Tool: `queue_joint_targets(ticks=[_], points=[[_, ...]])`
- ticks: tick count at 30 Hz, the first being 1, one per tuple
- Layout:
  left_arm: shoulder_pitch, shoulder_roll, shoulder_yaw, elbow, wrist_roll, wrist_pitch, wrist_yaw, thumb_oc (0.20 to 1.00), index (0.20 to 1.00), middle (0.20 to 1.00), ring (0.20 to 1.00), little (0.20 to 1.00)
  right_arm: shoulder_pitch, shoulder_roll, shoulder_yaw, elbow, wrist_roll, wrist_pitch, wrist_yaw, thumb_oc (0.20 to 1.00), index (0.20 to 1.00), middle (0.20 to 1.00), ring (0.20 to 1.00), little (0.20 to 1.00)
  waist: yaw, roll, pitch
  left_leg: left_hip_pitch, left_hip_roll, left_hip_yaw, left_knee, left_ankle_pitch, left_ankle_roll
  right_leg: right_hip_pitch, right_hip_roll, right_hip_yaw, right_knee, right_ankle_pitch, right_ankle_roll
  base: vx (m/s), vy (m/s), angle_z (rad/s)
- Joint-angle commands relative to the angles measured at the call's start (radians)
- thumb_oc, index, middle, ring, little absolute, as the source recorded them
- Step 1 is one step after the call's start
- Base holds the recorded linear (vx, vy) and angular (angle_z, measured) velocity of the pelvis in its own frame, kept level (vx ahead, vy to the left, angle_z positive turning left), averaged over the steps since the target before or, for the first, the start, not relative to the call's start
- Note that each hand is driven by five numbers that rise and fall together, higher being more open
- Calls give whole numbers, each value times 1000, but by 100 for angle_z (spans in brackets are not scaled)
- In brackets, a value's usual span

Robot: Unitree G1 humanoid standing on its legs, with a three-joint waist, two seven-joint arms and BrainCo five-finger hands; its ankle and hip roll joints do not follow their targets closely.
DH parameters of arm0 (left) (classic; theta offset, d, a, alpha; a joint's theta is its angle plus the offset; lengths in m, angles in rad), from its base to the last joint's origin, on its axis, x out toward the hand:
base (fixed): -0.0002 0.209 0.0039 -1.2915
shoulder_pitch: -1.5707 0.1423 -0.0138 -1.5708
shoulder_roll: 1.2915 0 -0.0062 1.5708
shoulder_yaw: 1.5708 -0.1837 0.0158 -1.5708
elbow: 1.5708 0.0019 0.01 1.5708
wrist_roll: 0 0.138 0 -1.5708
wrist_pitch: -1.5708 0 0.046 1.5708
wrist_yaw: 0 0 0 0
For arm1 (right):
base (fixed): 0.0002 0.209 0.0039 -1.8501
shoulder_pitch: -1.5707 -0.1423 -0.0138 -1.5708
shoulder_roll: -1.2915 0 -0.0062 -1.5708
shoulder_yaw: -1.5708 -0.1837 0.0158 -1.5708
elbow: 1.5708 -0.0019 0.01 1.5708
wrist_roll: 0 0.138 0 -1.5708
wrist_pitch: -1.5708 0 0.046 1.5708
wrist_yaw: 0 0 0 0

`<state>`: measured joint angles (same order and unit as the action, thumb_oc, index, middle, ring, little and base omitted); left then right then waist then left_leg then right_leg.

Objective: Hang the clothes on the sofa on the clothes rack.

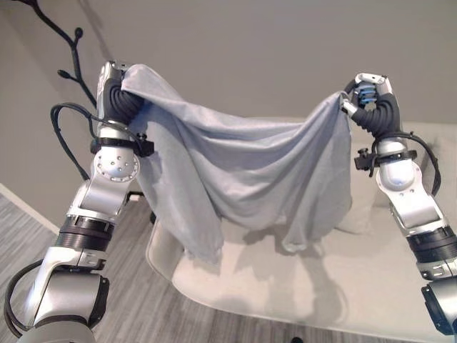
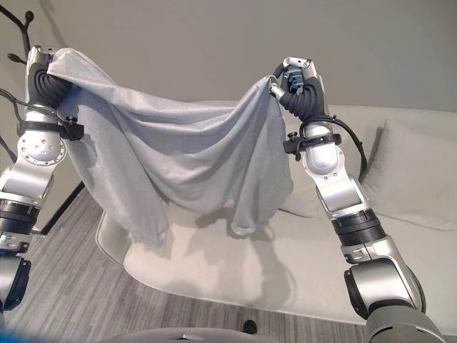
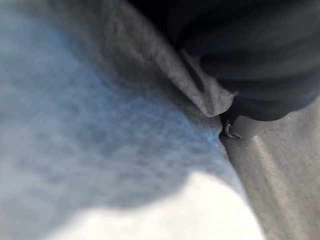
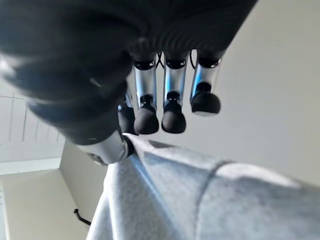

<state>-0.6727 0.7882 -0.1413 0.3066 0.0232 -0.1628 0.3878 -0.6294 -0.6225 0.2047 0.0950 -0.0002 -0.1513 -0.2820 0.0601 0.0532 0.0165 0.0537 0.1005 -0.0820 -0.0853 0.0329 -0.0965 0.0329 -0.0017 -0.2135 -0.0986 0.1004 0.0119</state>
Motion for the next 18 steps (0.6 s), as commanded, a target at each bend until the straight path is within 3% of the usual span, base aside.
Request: queue_joint_targets(ticks=[1, 4, 6, 7, 9, 10, 11, 12, 14, 18], points=[[-30, 34, 32, 8, 18, -18, 34, 200, 200, 200, 200, 200, -46, -5, -11, 2, -13, -34, -40, 200, 200, 200, 200, 200, 7, -52, -77, -15, 3, 57, 23, 11, -34, 71, -65, -17, 11, -118, 110, -26, 96, 32], [-47, 41, 22, 7, 19, -19, 37, 200, 200, 200, 200, 200, -64, -3, -6, 0, -16, -36, -42, 200, 200, 200, 200, 200, 13, -52, -84, -18, 21, 39, 3, 23, -54, 68, -72, -42, 12, -112, 114, -15, 84, 37], [-64, 42, 15, 5, 15, -23, 45, 200, 200, 200, 200, 200, -85, -10, 6, 0, -16, -40, -50, 200, 200, 200, 200, 200, 14, -61, -73, -39, 57, 31, 6, 39, -74, 61, -96, -52, 15, -104, 124, -53, 212, 48], [-72, 41, 13, 6, 8, -30, 51, 200, 200, 200, 200, 200, -95, -16, 12, -2, -14, -40, -54, 200, 200, 200, 200, 200, 11, -66, -62, -41, 88, 38, 8, 47, -79, 55, -119, -58, 18, -97, 134, -103, 388, 44], [-80, 34, 17, 9, -7, -42, 78, 200, 200, 200, 200, 200, -116, -23, 29, -9, -25, -36, -69, 200, 200, 200, 200, 200, -4, -70, -45, -21, 192, 88, 13, 74, -75, 16, -181, -56, 37, -85, 167, -98, 414, 41], [-80, 34, 17, 9, -7, -42, 79, 200, 200, 200, 200, 200, -116, -24, 30, -9, -25, -36, -69, 200, 200, 200, 200, 200, -3, -69, -45, -20, 193, 89, 12, 74, -75, 15, -180, -55, 38, -86, 167, -53, 450, 15], [-74, 31, 22, 2, -16, -49, 86, 200, 200, 200, 200, 200, -105, -26, 25, -21, -31, -33, -75, 200, 200, 200, 200, 200, -9, -58, -45, -13, 247, 102, 20, 121, -93, 1, -214, -59, 42, -77, 189, -21, 432, 6], [-65, 28, 24, -6, -19, -54, 86, 200, 200, 200, 200, 200, -89, -31, 17, -31, -35, -31, -77, 200, 200, 200, 200, 200, -11, -48, -47, -11, 270, 95, 14, 147, -110, -4, -227, -58, 43, -69, 200, 12, 642, 6], [-57, 27, 22, -24, -21, -62, 87, 200, 200, 200, 200, 200, -59, -35, -2, -47, -41, -33, -80, 200, 200, 200, 200, 200, -9, -38, -48, -31, 287, 57, 13, 158, -131, 0, -258, -60, 36, -53, 222, 86, 485, 7], [-35, 21, 20, -91, 3, -62, 56, 200, 200, 200, 200, 200, 23, -20, -67, -81, -59, -32, -64, 200, 200, 200, 200, 200, -14, -38, -56, -58, 239, 17, 58, -8, -140, 0, -349, -57, 20, 17, 250, 121, 500, 8]])
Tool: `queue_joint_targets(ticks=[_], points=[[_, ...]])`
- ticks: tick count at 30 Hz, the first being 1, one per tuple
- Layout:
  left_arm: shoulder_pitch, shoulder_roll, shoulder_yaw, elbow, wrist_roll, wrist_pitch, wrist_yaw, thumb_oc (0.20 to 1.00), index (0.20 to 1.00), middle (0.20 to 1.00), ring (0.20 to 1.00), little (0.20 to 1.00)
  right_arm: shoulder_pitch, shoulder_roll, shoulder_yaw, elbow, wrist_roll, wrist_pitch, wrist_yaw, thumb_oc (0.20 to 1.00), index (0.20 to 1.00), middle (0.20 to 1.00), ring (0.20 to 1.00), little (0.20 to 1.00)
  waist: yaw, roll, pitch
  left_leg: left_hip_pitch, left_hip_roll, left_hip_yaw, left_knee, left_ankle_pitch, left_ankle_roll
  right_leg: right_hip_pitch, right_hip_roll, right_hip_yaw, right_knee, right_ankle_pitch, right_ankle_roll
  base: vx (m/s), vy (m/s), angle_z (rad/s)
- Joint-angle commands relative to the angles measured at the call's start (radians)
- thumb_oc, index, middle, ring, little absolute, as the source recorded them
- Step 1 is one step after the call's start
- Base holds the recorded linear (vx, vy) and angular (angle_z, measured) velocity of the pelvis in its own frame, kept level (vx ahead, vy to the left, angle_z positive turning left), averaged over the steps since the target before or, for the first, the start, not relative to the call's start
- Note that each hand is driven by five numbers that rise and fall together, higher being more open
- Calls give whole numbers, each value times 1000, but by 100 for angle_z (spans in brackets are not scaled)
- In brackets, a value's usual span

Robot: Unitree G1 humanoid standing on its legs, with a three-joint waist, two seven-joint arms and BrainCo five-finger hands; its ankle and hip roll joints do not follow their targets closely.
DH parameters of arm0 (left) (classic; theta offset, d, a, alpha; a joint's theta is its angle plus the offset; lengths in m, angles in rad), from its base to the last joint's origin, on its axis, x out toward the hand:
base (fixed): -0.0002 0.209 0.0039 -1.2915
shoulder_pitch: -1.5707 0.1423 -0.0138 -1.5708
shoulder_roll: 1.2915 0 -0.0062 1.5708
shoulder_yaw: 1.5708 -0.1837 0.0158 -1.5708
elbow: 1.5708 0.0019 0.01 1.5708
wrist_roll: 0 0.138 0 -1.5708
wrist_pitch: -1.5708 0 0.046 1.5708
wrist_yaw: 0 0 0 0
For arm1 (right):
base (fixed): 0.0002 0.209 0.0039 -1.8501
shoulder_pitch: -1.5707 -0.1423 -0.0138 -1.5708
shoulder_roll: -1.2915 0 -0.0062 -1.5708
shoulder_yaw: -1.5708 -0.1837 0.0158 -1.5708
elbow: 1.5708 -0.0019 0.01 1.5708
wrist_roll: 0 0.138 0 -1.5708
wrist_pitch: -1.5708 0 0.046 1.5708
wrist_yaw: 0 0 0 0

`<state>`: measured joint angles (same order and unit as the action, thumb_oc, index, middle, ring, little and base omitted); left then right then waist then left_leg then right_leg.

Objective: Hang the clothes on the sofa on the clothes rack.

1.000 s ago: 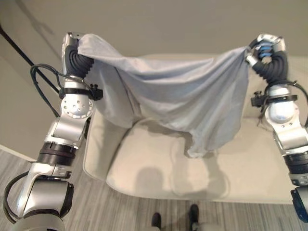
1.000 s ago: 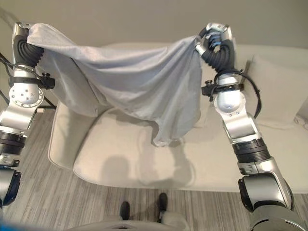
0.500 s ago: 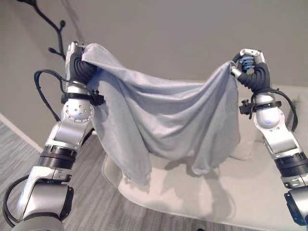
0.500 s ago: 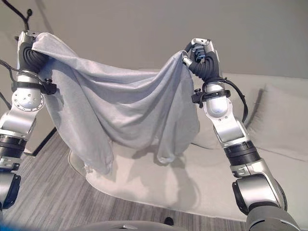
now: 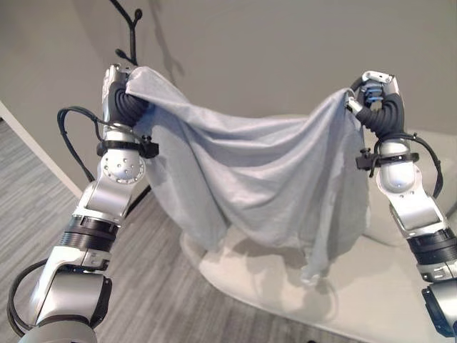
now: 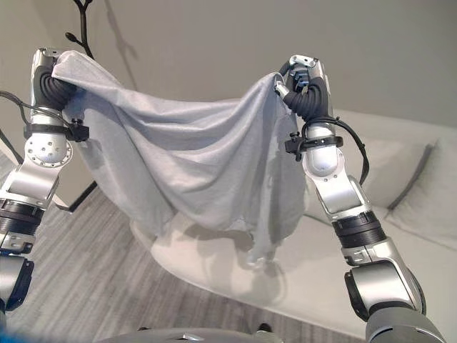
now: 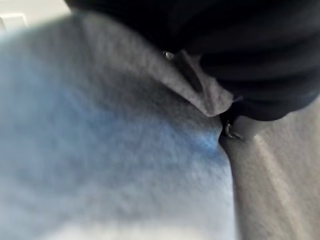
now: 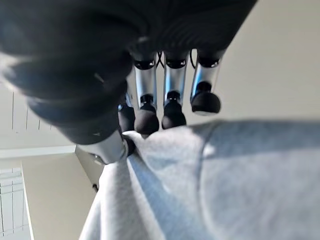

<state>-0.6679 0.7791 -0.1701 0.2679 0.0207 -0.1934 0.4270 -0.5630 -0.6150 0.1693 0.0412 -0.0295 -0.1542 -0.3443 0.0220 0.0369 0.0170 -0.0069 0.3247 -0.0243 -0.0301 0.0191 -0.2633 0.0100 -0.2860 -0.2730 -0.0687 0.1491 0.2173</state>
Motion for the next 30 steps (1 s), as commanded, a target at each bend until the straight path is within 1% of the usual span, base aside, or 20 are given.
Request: queue_joint_targets(ticks=[1, 2, 3, 4, 5, 6, 7, 8, 9, 10, 11, 12, 13, 14, 16, 17, 19, 24, 26, 30], points=[[-58, 24, 25, -67, 19, -34, 2, 200, 200, 200, 200, 200, -4, 0, -60, -48, -51, -26, -3, 200, 200, 200, 200, 200, 18, -44, -40, -6, -45, -39, 29, -57, 56, -11, -128, 14, 9, 96, 45, 47, 626, 36], [-75, 26, 13, -73, 26, -34, -2, 200, 200, 200, 200, 200, 8, 10, -75, -62, -67, -22, -10, 200, 200, 200, 200, 200, 19, -59, -29, -13, -71, -24, 40, -73, 73, -37, -162, 14, 16, 151, 45, 3, 467, 49], [-79, 27, 10, -72, 26, -34, -2, 200, 200, 200, 200, 200, 10, 12, -79, -65, -69, -21, -10, 200, 200, 200, 200, 200, 22, -65, -29, -16, -78, -22, 44, -74, 76, -42, -168, 19, 14, 157, 45, -122, 480, 38], [-80, 19, 1, -98, 37, -38, -5, 200, 200, 200, 200, 200, 33, 48, -94, -76, -73, -22, -20, 200, 200, 200, 200, 200, 31, -68, 0, -33, -114, 1, 42, -74, 107, -83, -203, -14, 33, 226, 45, -107, 327, 19], [-78, 19, 1, -101, 38, -37, -5, 200, 200, 200, 200, 200, 37, 50, -96, -80, -74, -20, -19, 200, 200, 200, 200, 200, 32, -72, -3, -35, -119, 3, 39, -71, 110, -89, -208, -11, 35, 227, 45, -104, 475, -2], [-69, 17, 3, -113, 50, -35, -11, 200, 200, 200, 200, 200, 52, 63, -108, -84, -75, -19, -21, 200, 200, 200, 200, 200, 29, -66, 3, -33, -134, 9, 18, -61, 123, -93, -202, -10, 56, 198, 45, 10, 319, -35], [-67, 11, -4, -119, 55, -37, -16, 200, 200, 200, 200, 200, 70, 68, -119, -86, -77, -19, -25, 200, 200, 200, 200, 200, 16, -60, 6, -28, -151, 8, -12, -49, 133, -96, -174, 18, 85, 158, 40, 0, 471, -14], [-70, -5, -17, -121, 56, -34, -20, 200, 200, 200, 200, 200, 87, 67, -130, -91, -75, -19, -28, 200, 200, 200, 200, 200, 5, -64, 12, -30, -184, 0, -46, -21, 144, -108, -135, 62, 125, 121, 25, 37, 585, 3], [-79, -16, -31, -121, 65, -26, -38, 200, 200, 200, 200, 200, 94, 52, -141, -89, -82, -18, -31, 200, 200, 200, 200, 200, 7, -59, 8, -37, -217, -3, -57, -17, 157, -103, -64, 60, 163, 7, 2, 22, 510, 41], [-85, -19, -32, -122, 66, -23, -45, 200, 200, 200, 200, 200, 95, 50, -143, -89, -85, -19, -31, 200, 200, 200, 200, 200, 10, -58, 7, -39, -229, 0, -57, -17, 163, -95, -37, 34, 181, -43, -16, 57, 471, 59], [-80, -36, -27, -126, 64, -21, -57, 200, 200, 200, 200, 200, 100, 54, -143, -88, -90, -18, -26, 200, 200, 200, 200, 200, 12, -64, 7, -34, -260, 3, -57, -13, 177, -83, 31, 3, 203, -120, -45, 39, 257, 54], [-66, -49, -20, -132, 64, -20, -63, 200, 200, 200, 200, 200, 107, 52, -143, -86, -94, -20, -22, 200, 200, 200, 200, 200, 10, -66, 7, -29, -273, 3, -57, -9, 182, -90, 64, 10, 217, -139, -55, 32, 175, 39], [-66, -49, -19, -133, 64, -19, -63, 200, 200, 200, 200, 200, 107, 52, -143, -86, -94, -20, -22, 200, 200, 200, 200, 200, 10, -66, 6, -30, -273, 3, -57, -8, 182, -91, 63, 10, 217, -138, -55, 60, 128, 9], [-48, -62, -7, -139, 64, -17, -72, 200, 200, 200, 200, 200, 116, 55, -138, -80, -91, -22, -14, 200, 200, 200, 200, 200, 12, -74, 5, -15, -300, 19, -57, -9, 188, -87, 116, 5, 218, -155, -67, 75, 95, 8], [-31, -69, 5, -149, 67, -15, -82, 200, 200, 200, 200, 200, 123, 57, -133, -74, -88, -25, -6, 200, 200, 200, 200, 200, 10, -77, 4, -2, -313, 26, -57, -13, 189, -89, 153, 7, 204, -161, -73, 79, 63, -25], [-27, -69, 8, -152, 67, -15, -82, 200, 200, 200, 200, 200, 124, 57, -132, -74, -88, -25, -5, 200, 200, 200, 200, 200, 11, -76, 4, 0, -312, 27, -57, -15, 189, -84, 155, 8, 198, -159, -73, 77, 14, -36], [-3, -81, 21, -169, 80, -17, -86, 200, 200, 200, 200, 200, 137, 57, -133, -75, -94, -28, -1, 200, 200, 200, 200, 200, 4, -81, 7, 13, -328, 26, -57, -19, 196, -73, 188, 48, 147, -154, -77, 95, 6, -9], [34, -108, 36, -179, 75, -11, -102, 200, 200, 200, 200, 200, 150, 47, -131, -74, -77, -24, 20, 200, 200, 200, 200, 200, 1, -81, -29, 56, -324, 42, -57, -39, 199, 20, 205, 85, 11, -104, -70, 156, -76, -11], [41, -112, 40, -186, 75, -10, -106, 200, 200, 200, 200, 200, 157, 44, -133, -80, -73, -25, 28, 200, 200, 200, 200, 200, -3, -82, -36, 63, -320, 42, -57, -32, 199, 32, 208, 90, -4, -93, -73, 99, -102, 0], [57, -120, 50, -199, 73, -4, -114, 200, 200, 200, 200, 200, 168, 38, -134, -86, -65, -25, 39, 200, 200, 200, 200, 200, -7, -82, -48, 87, -305, 42, -57, -50, 195, 55, 217, 91, -18, -111, -74, 103, -85, 3]])
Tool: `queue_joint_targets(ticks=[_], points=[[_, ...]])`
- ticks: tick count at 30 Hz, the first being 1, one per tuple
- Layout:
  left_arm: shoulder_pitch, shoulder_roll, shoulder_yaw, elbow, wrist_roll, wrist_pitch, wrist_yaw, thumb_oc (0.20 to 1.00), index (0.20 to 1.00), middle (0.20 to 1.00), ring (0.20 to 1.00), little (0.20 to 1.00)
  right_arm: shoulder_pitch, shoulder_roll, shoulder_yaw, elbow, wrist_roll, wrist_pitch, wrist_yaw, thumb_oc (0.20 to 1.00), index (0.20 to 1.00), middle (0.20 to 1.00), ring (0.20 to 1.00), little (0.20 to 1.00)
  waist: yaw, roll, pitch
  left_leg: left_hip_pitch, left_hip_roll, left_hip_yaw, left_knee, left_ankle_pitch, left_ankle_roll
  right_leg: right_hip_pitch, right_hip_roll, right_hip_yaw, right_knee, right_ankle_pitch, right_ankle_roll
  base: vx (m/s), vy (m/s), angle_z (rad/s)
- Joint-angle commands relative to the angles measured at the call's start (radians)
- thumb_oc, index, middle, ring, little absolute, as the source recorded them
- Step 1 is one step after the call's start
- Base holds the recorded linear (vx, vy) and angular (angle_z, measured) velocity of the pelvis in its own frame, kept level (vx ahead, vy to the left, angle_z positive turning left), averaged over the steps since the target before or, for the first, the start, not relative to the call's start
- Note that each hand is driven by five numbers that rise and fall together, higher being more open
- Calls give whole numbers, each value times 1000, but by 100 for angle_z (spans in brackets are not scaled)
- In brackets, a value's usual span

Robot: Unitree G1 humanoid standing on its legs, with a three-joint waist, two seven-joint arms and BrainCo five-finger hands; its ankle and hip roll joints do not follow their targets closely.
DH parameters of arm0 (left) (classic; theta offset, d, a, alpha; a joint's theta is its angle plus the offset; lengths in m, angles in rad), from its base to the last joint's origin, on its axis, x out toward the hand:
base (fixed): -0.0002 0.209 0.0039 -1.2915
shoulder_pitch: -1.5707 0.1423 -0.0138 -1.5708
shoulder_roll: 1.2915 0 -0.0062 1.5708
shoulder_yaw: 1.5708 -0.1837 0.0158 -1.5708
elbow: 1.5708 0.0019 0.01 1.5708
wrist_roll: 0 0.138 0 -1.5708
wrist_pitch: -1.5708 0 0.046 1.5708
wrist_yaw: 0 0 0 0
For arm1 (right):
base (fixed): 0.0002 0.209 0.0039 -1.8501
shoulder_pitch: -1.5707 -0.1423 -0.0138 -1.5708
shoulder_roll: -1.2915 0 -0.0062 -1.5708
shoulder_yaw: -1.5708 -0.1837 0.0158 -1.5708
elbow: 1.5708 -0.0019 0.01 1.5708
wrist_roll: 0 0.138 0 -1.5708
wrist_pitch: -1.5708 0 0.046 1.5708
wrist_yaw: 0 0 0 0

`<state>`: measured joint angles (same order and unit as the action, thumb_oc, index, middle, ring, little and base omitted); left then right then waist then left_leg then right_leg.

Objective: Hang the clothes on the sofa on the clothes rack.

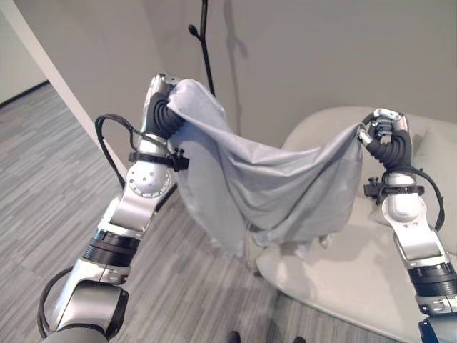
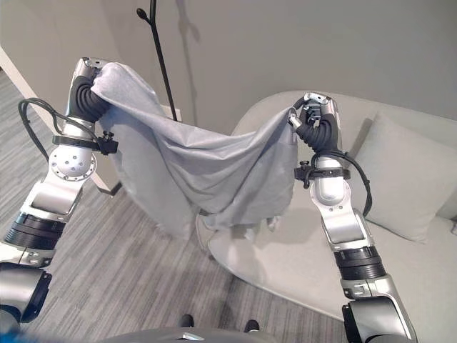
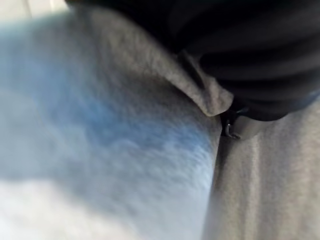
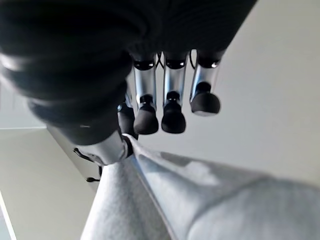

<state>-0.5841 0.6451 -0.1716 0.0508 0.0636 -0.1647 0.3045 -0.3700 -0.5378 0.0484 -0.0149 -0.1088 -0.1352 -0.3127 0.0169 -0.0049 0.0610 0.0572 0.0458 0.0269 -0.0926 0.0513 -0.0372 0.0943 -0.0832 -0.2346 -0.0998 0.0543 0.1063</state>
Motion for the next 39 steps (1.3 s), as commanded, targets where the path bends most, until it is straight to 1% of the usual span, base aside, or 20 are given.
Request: queue_joint_targets(ticks=[1, 4, 8, 11, 14, 15, 16, 17, 18, 21, 23, 25, 27, 32, 33, 34, 35, 36, 38, 39], points=[[-20, 12, 52, 13, 30, -32, 7, 200, 200, 200, 200, 200, -22, -40, -14, -32, 16, -44, 9, 200, 200, 200, 200, 200, -3, -40, -94, 28, -22, -10, 5, -85, -33, -25, 17, 53, 13, -20, 36, 65, -80, 1], [-14, 0, 57, 2, 23, -29, 2, 200, 200, 200, 200, 200, -25, -49, -12, -37, 30, -50, 18, 200, 200, 200, 200, 200, -7, -47, -82, 41, -10, -11, 15, -75, -32, -19, 23, 54, 15, -21, 26, 18, -91, -1], [-12, -8, 66, -10, 8, -35, 2, 200, 200, 200, 200, 200, -36, -58, -11, -41, 42, -61, 24, 200, 200, 200, 200, 200, -6, -58, -44, -31, -6, -17, 169, -126, -39, -8, 20, 52, 19, -33, 13, -22, -30, 4], [-17, -6, 68, -15, -4, -41, 8, 200, 200, 200, 200, 200, -55, -63, -2, -43, 47, -64, 26, 200, 200, 200, 200, 200, -1, -64, -25, -104, 29, -45, 223, -109, -55, -16, 3, 61, 28, -32, 17, -26, 72, 4], [-39, 14, 64, -15, -15, -43, 25, 200, 200, 200, 200, 200, -83, -74, 10, -48, 57, -67, 23, 200, 200, 200, 200, 200, -2, -66, -32, -121, 133, -83, 145, -24, -74, -36, -28, 83, 39, -49, 35, 63, 149, -16], [-41, 15, 64, -13, -16, -44, 26, 200, 200, 200, 200, 200, -86, -74, 12, -46, 58, -68, 23, 200, 200, 200, 200, 200, -2, -65, -34, -117, 137, -82, 129, -15, -78, -41, -25, 83, 43, -51, 34, 80, 268, -19], [-62, 26, 53, -10, -31, -47, 40, 200, 200, 200, 200, 200, -98, -92, 9, -48, 63, -68, 9, 200, 200, 200, 200, 200, -9, -60, -29, -138, 209, -81, 82, 51, -97, -45, -50, 92, 48, -68, 49, 81, 295, -20], [-80, 28, 45, -1, -35, -51, 53, 200, 200, 200, 200, 200, -106, -102, 6, -49, 62, -67, -2, 200, 200, 200, 200, 200, -11, -52, -29, -135, 251, -70, 28, 98, -115, -52, -59, 98, 56, -77, 57, 168, 568, -10], [-96, 26, 33, 5, -49, -58, 60, 200, 200, 200, 200, 200, -102, -117, -2, -54, 60, -65, -17, 200, 200, 200, 200, 200, -20, -41, -26, -154, 300, -49, 9, 135, -137, -41, -90, 98, 57, -90, 77, 176, 495, -17], [-121, 22, 3, 32, -58, -67, 80, 200, 200, 200, 200, 200, -81, -134, -29, -68, 47, -60, -43, 200, 200, 200, 200, 200, -9, -12, -21, -211, 327, -56, 6, 180, -168, -6, -123, 88, 55, -101, 99, 224, 479, 3], [-127, 29, -4, 33, -63, -68, 73, 200, 200, 200, 200, 200, -68, -126, -24, -76, 44, -61, -29, 200, 200, 200, 200, 200, -2, 9, -36, -189, 303, -83, 17, 108, -187, 25, -153, 95, 47, -110, 120, 296, 444, 13], [-128, 24, -14, 23, -51, -65, 63, 200, 200, 200, 200, 200, -46, -115, -37, -87, 30, -59, -14, 200, 200, 200, 200, 200, -4, 8, -46, -201, 247, -90, 62, 55, -180, 28, -217, 92, 51, -70, 142, 290, 544, 0], [-164, 50, -48, 18, -29, -58, 58, 200, 200, 200, 200, 200, -44, -67, -48, -107, 11, -51, -18, 200, 200, 200, 200, 200, -6, -19, -40, -211, 155, -50, 71, 14, -131, -42, -310, 123, 108, 110, 153, 212, 665, 24], [-181, 50, -54, -1, -4, -56, 61, 200, 200, 200, 200, 200, -72, -27, -41, -107, -15, -44, -28, 200, 200, 200, 200, 200, 6, -21, -36, -188, 61, -19, 25, -14, -60, -100, -370, 92, 172, 214, 143, 76, 366, 0], [-177, 46, -51, -7, -1, -54, 56, 200, 200, 200, 200, 200, -65, -21, -38, -107, -14, -41, -22, 200, 200, 200, 200, 200, 1, -18, -32, -178, 50, -21, 17, -16, -50, -112, -352, 109, 199, 207, 129, 49, 284, -3], [-166, 34, -48, -12, 1, -54, 53, 200, 200, 200, 200, 200, -53, -20, -38, -111, -11, -43, -16, 200, 200, 200, 200, 200, -8, -15, -27, -166, 42, -21, 13, -22, -42, -128, -311, 138, 221, 170, 112, 89, 292, 9], [-146, 25, -35, -24, 3, -53, 39, 200, 200, 200, 200, 200, -48, -22, -38, -110, -8, -45, -5, 200, 200, 200, 200, 200, -8, -10, -28, -150, 31, -9, 6, -27, -30, -140, -228, 139, 204, 66, 88, 136, 268, 4], [-135, 19, -24, -31, 5, -50, 33, 200, 200, 200, 200, 200, -53, -22, -37, -107, -2, -47, -1, 200, 200, 200, 200, 200, -10, -8, -26, -127, 26, -5, 5, -35, -27, -164, -162, 130, 177, 3, 73, 136, 171, -41], [-113, 9, 1, -49, 11, -48, 33, 200, 200, 200, 200, 200, -59, -30, -24, -85, 0, -54, -6, 200, 200, 200, 200, 200, -13, -16, -6, -97, 10, -8, 5, -47, -24, -191, -69, 129, 96, -7, 65, 117, -13, -34], [-105, -6, 0, -55, 16, -47, 29, 200, 200, 200, 200, 200, -52, -35, -19, -83, -6, -58, -3, 200, 200, 200, 200, 200, -17, -21, -2, -87, 2, -17, 5, -46, -23, -181, -48, 151, 81, -11, 58, 130, -52, 10]])
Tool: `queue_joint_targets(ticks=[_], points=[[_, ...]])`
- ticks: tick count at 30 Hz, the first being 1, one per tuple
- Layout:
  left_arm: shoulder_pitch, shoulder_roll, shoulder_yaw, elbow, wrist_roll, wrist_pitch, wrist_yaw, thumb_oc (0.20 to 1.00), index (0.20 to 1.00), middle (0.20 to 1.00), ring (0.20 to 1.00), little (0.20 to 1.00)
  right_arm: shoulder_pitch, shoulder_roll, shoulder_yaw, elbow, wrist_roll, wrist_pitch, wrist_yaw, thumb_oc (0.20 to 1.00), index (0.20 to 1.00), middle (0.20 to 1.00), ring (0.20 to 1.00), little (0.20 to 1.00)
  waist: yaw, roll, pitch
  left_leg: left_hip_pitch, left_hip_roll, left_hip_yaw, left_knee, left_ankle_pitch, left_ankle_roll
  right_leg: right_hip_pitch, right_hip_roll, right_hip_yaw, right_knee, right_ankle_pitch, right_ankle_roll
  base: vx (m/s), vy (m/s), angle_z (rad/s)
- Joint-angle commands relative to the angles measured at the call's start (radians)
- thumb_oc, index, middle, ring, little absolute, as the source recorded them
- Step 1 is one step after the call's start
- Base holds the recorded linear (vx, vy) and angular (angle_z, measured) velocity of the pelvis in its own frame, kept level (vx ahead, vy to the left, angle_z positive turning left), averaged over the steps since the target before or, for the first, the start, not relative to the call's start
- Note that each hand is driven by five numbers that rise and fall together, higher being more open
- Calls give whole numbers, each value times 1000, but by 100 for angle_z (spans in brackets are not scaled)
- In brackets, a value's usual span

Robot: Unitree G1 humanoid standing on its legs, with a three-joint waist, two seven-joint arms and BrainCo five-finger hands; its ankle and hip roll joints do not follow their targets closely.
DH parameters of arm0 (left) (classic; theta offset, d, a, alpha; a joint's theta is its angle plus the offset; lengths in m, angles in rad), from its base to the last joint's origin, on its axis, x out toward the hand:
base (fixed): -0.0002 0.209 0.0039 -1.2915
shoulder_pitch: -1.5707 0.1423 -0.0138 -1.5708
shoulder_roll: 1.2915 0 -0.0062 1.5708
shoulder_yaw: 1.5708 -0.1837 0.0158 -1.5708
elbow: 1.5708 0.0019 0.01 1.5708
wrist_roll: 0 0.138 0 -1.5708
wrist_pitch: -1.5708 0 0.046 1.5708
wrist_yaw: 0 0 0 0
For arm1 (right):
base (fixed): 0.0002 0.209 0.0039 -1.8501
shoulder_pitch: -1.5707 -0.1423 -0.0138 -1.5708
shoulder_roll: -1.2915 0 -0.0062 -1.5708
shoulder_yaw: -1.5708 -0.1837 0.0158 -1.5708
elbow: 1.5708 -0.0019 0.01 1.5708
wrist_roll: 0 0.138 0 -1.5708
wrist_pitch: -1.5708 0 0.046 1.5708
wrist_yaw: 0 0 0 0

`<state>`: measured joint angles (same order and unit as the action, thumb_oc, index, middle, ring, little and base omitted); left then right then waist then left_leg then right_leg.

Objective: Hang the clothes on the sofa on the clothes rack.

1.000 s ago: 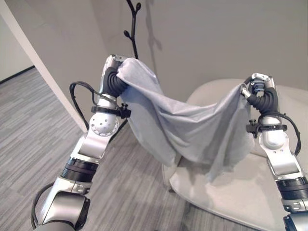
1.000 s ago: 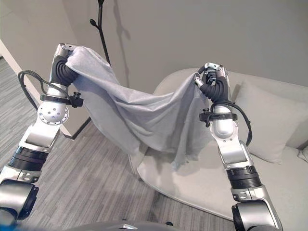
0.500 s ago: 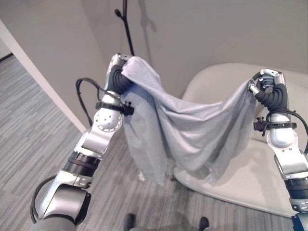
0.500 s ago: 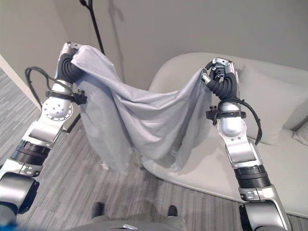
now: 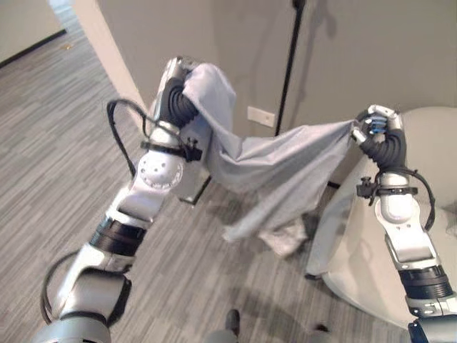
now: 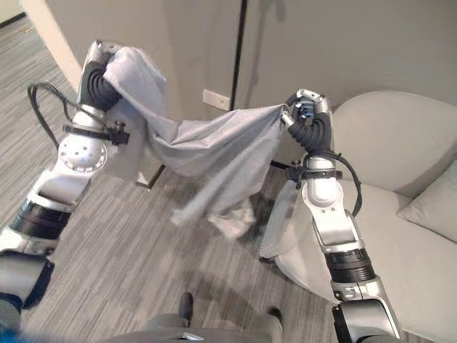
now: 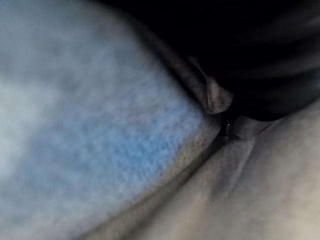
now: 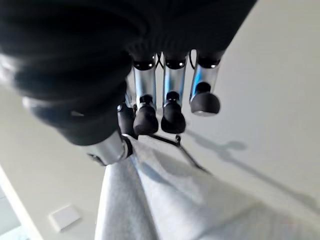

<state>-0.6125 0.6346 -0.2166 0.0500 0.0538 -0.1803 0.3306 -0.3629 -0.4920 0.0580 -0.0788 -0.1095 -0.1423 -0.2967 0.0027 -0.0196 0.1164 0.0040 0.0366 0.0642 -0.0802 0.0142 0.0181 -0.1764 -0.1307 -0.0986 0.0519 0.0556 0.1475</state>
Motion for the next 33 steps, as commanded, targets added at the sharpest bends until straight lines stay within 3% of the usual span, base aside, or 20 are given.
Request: queue_joint_targets(ticks=[1, 3, 8, 18, 22, 32, 33], points=[[-70, -4, 50, -51, 33, -32, 0, 200, 200, 200, 200, 200, -54, -84, -30, -16, -7, -50, -16, 200, 200, 200, 200, 200, -3, -9, -57, -23, 8, -63, -7, -11, -79, 106, 11, 29, -84, -12, 20, 120, -65, 45], [-68, -15, 57, -47, 37, -33, -6, 200, 200, 200, 200, 200, -48, -92, -33, -14, 3, -51, -14, 200, 200, 200, 200, 200, -2, -19, -61, -11, 7, -61, -7, -10, -93, 145, 11, 23, -136, 9, 20, 86, -117, 51], [-32, -45, 72, -58, 12, -32, -26, 200, 200, 200, 200, 200, -3, -113, -55, -33, 20, -50, 11, 200, 200, 200, 200, 200, -9, -18, -101, 13, 39, -63, -7, 3, -118, 190, 21, -18, -139, -10, 16, 69, -104, 26], [39, -61, 89, -92, 9, -19, -45, 200, 200, 200, 200, 200, 39, -101, -50, -34, 35, -52, 28, 200, 200, 200, 200, 200, -14, -19, -132, 71, 75, -58, -7, -19, -133, 249, 39, -32, -139, -43, -3, 53, -43, 8], [8, -72, 62, -71, 12, -22, -40, 200, 200, 200, 200, 200, 21, -105, -54, -32, 29, -48, 10, 200, 200, 200, 200, 200, -14, -25, -118, 48, 58, -37, -7, -11, -120, 240, 12, -57, -139, -27, 12, -17, 86, 7], [20, -57, 60, -81, 6, -34, -43, 200, 200, 200, 200, 200, 2, -80, -39, -27, 13, -40, 17, 200, 200, 200, 200, 200, -7, -11, -108, 35, -6, -33, -7, -41, -71, 206, -56, -36, -134, 16, 55, 11, 164, 0], [17, -52, 63, -85, 6, -34, -45, 200, 200, 200, 200, 200, 2, -73, -36, -29, 1, -36, 21, 200, 200, 200, 200, 200, -4, 1, -89, 53, -33, -35, -7, -72, -38, 159, -89, -18, -15, 6, 67, 73, 349, -26]])
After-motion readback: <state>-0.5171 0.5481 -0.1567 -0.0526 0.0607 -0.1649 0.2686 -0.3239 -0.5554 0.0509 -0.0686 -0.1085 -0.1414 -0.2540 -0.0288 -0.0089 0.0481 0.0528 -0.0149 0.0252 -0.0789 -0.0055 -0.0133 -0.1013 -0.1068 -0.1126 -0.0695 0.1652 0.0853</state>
